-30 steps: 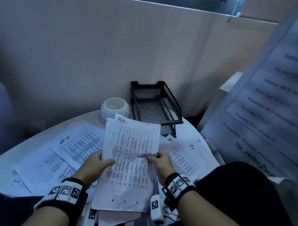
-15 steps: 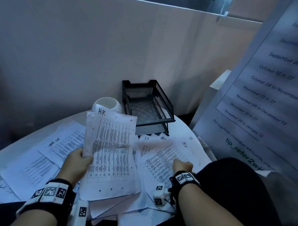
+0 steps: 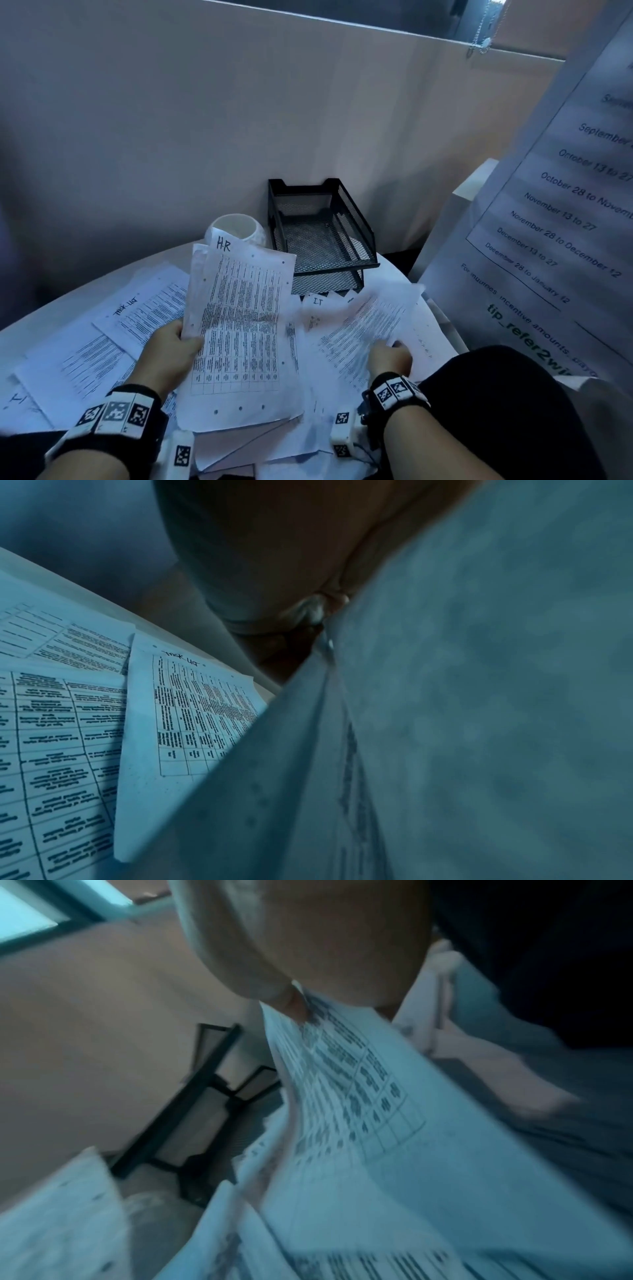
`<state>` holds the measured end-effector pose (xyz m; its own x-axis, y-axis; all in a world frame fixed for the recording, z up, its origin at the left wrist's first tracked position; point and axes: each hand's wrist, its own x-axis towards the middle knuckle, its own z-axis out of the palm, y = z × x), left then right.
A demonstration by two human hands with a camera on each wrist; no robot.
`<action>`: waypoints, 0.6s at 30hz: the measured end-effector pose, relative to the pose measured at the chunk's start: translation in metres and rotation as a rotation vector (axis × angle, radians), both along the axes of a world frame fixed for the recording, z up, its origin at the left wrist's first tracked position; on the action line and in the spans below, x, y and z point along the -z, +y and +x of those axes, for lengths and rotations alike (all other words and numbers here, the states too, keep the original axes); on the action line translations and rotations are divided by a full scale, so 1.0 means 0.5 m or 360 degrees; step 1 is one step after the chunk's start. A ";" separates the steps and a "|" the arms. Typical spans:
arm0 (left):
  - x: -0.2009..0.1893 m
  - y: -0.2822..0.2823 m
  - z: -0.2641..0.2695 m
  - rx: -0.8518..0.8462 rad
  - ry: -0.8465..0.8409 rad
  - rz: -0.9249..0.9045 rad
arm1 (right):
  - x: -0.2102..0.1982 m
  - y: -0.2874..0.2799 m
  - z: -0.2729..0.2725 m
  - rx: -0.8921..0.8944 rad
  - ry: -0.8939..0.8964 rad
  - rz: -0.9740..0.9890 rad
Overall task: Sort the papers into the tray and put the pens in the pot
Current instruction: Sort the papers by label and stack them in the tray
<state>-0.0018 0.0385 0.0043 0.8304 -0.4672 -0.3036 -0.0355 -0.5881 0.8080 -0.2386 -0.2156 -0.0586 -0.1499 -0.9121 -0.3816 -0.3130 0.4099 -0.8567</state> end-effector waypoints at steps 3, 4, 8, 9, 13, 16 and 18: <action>-0.002 0.001 0.004 -0.0052 -0.0015 0.0049 | -0.045 -0.008 0.042 0.0072 -0.0098 -0.0408; 0.001 0.003 0.007 -0.0074 -0.0028 0.0065 | -0.066 -0.007 0.050 0.0048 -0.0150 -0.0530; 0.006 0.008 0.015 -0.0107 -0.0025 0.0053 | -0.159 0.017 0.075 -0.0097 -0.0540 -0.0826; 0.005 0.006 0.015 -0.0105 -0.0011 0.0052 | -0.179 0.025 0.076 -0.0157 -0.0664 -0.0830; -0.003 0.003 0.009 -0.0088 0.0020 -0.0017 | -0.196 0.039 0.095 -0.0320 -0.0889 -0.0641; -0.017 0.001 -0.003 -0.0008 0.0125 -0.0166 | -0.160 0.050 0.100 -0.0495 -0.0955 -0.0251; -0.027 0.000 -0.007 0.0029 0.0200 -0.0254 | -0.136 0.062 0.097 -0.0664 -0.0834 -0.0018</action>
